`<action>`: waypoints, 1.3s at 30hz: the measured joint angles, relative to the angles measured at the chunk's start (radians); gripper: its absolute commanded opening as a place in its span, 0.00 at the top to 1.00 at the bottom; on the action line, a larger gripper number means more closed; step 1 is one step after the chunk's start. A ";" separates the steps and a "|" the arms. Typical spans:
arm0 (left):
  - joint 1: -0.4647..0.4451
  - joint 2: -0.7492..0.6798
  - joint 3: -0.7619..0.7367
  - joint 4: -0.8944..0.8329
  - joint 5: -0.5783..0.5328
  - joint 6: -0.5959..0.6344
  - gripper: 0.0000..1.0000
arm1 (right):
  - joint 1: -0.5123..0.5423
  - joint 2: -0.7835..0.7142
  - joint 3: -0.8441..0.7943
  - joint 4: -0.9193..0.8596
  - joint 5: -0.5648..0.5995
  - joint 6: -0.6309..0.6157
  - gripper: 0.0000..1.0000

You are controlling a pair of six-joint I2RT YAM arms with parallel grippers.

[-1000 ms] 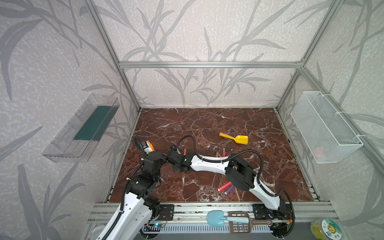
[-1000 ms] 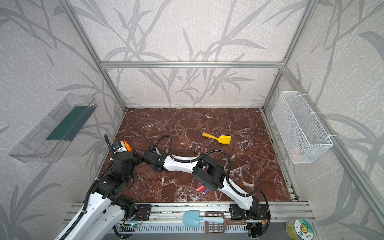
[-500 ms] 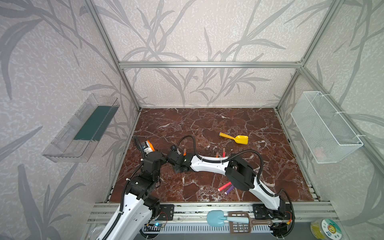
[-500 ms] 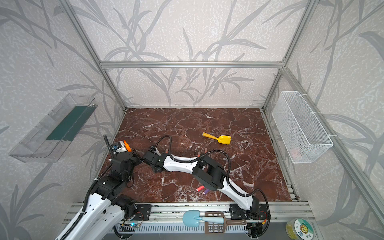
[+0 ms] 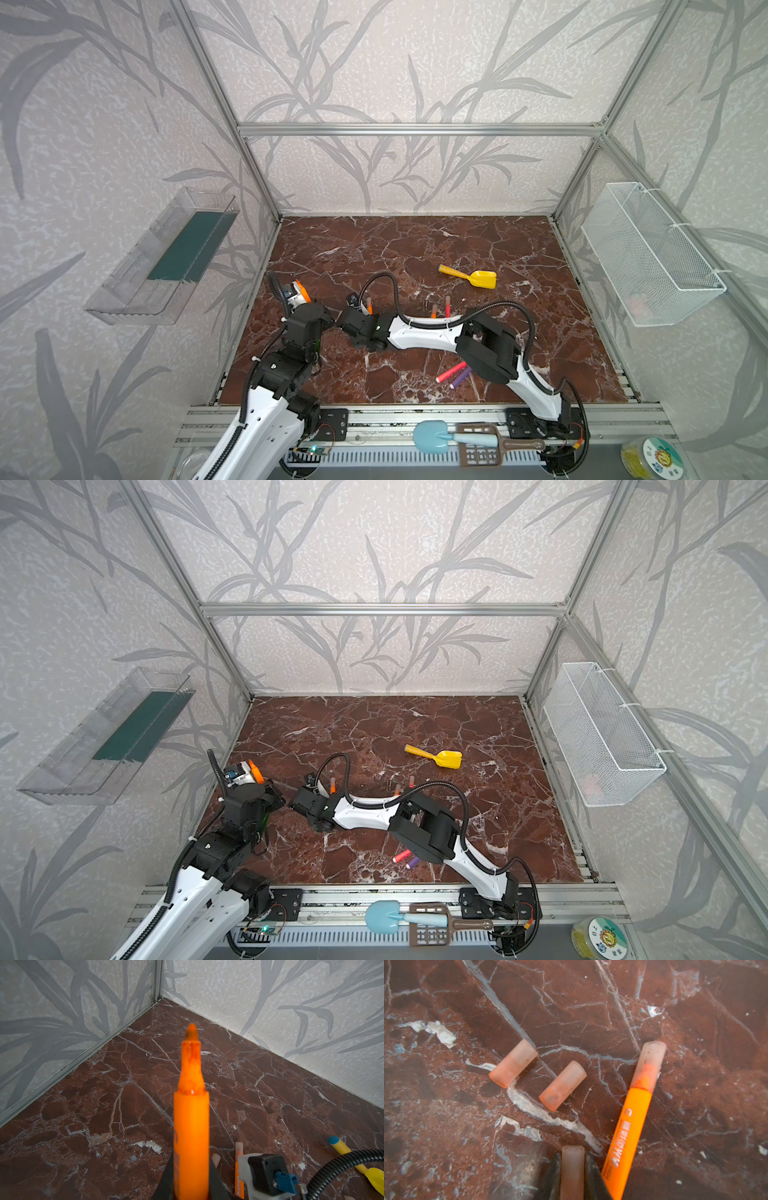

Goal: Insert the pens into the pen caps
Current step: 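Reach the right gripper across to the pale pink caps and grasp one, then lift the pink cap with the right gripper and bring it toward the left gripper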

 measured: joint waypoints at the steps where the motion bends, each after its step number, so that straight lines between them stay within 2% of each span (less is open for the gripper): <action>1: 0.000 0.000 0.000 0.000 0.000 0.000 1.00 | -0.003 0.000 0.000 0.002 0.000 0.001 0.80; 12: 0.000 0.000 0.000 0.000 0.000 0.000 1.00 | -0.135 -0.006 -0.019 0.023 0.003 0.033 0.81; 17: 0.000 0.000 0.000 0.001 0.003 0.000 1.00 | -0.189 -0.075 -0.139 0.071 0.009 0.066 0.81; 25: 0.000 0.007 0.000 0.011 0.031 0.003 1.00 | -0.212 -0.173 -0.291 0.101 0.023 0.091 0.82; 30: 0.000 0.029 0.000 0.045 0.087 0.014 1.00 | -0.212 -0.243 -0.367 0.126 0.004 0.090 0.83; 39: 0.000 0.122 0.000 0.138 0.270 0.064 1.00 | -0.212 -0.537 -0.568 0.222 -0.025 0.090 0.83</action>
